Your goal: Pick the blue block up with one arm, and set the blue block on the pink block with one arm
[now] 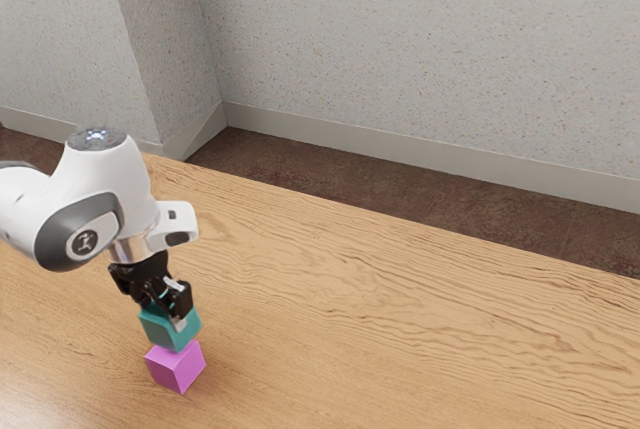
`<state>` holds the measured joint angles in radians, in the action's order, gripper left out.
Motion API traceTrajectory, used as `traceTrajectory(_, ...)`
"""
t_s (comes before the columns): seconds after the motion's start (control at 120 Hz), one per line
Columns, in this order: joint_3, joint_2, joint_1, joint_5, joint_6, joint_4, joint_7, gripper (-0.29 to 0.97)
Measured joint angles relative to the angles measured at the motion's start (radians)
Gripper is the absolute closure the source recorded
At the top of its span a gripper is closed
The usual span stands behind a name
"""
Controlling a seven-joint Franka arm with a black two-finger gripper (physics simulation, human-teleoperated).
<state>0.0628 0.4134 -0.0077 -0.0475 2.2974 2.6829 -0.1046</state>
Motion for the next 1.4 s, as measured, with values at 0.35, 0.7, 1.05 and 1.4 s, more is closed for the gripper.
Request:
traceTrajectory(0.35,0.006,0.056,0.000,-0.002,-0.004,0.044,-0.006,0.46)
traceTrajectory(0.7,0.007,0.070,0.000,0.011,-0.006,0.053,0.003,0.23)
traceTrajectory(1.05,0.014,0.090,0.001,0.033,-0.154,-0.139,0.033,0.04)
traceTrajectory(1.4,0.029,0.082,0.002,0.046,-0.302,-0.203,0.049,0.01)
